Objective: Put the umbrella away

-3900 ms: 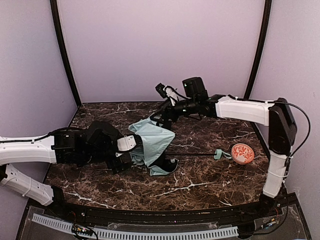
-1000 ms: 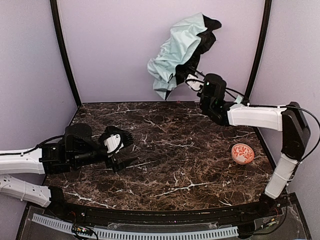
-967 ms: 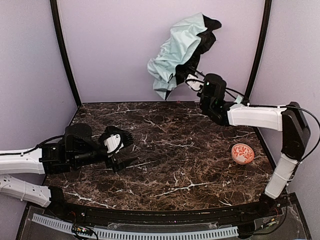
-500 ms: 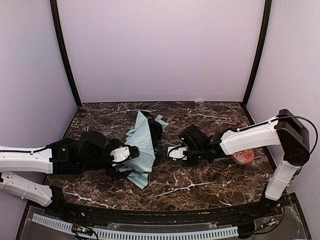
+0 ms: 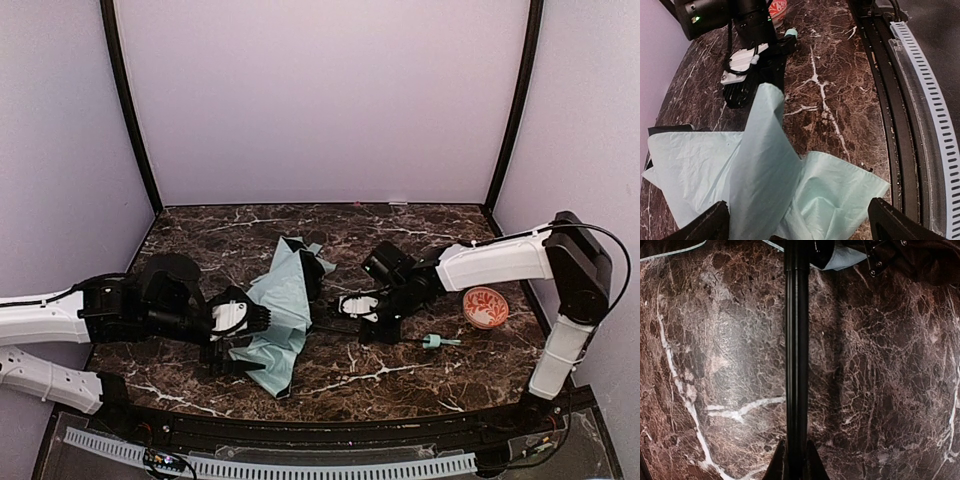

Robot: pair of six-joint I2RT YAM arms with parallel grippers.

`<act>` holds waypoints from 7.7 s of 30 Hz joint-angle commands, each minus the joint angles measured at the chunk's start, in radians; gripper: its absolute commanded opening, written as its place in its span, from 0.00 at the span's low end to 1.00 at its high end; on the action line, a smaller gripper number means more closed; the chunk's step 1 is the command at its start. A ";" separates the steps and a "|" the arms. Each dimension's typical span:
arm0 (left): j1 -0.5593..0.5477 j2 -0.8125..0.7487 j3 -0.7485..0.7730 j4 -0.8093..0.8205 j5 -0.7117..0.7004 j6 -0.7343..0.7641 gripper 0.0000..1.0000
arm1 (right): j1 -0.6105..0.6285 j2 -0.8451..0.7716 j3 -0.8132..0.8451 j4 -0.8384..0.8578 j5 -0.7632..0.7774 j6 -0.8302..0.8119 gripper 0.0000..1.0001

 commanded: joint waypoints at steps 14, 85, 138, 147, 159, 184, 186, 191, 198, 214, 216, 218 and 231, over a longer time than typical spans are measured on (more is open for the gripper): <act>0.003 0.290 -0.049 0.060 -0.083 0.170 0.90 | -0.030 0.065 0.082 -0.135 -0.123 0.026 0.17; -0.021 -0.015 0.064 0.144 -0.001 -0.080 0.96 | -0.115 -0.018 0.488 0.052 -0.060 0.800 0.59; 0.241 0.110 -0.018 0.455 0.227 -0.287 0.10 | 0.020 0.064 0.334 0.551 -0.119 0.606 0.14; 0.240 0.129 -0.015 0.396 0.223 -0.247 0.00 | 0.003 -0.255 -0.019 0.469 -0.133 0.603 0.62; 0.229 0.090 -0.023 0.390 0.300 -0.213 0.00 | 0.031 0.113 0.070 0.834 -0.413 0.799 0.30; 0.137 0.266 0.112 0.117 0.258 -0.035 0.52 | -0.151 0.004 0.031 0.513 -0.423 0.687 0.47; 0.139 0.187 0.123 0.059 0.278 -0.024 0.74 | -0.182 -0.040 0.056 0.372 -0.415 0.601 0.52; 0.230 0.025 0.090 0.123 0.162 -0.163 0.89 | -0.212 -0.017 0.272 0.252 -0.272 0.624 0.60; 0.516 0.323 0.287 0.162 0.045 -0.426 0.84 | -0.205 0.191 0.559 0.183 -0.050 0.769 0.57; 0.522 0.817 0.651 -0.044 0.116 -0.398 0.75 | -0.220 0.493 0.655 0.196 -0.141 0.780 0.67; 0.521 0.833 0.670 -0.060 0.173 -0.392 0.49 | -0.221 0.517 0.664 0.224 -0.165 0.770 0.65; 0.514 0.824 0.681 -0.066 0.256 -0.386 0.15 | -0.221 0.534 0.655 0.278 -0.208 0.778 0.57; 0.256 0.731 0.686 0.050 0.076 -0.119 0.00 | -0.200 0.542 0.629 0.607 -0.369 0.946 0.00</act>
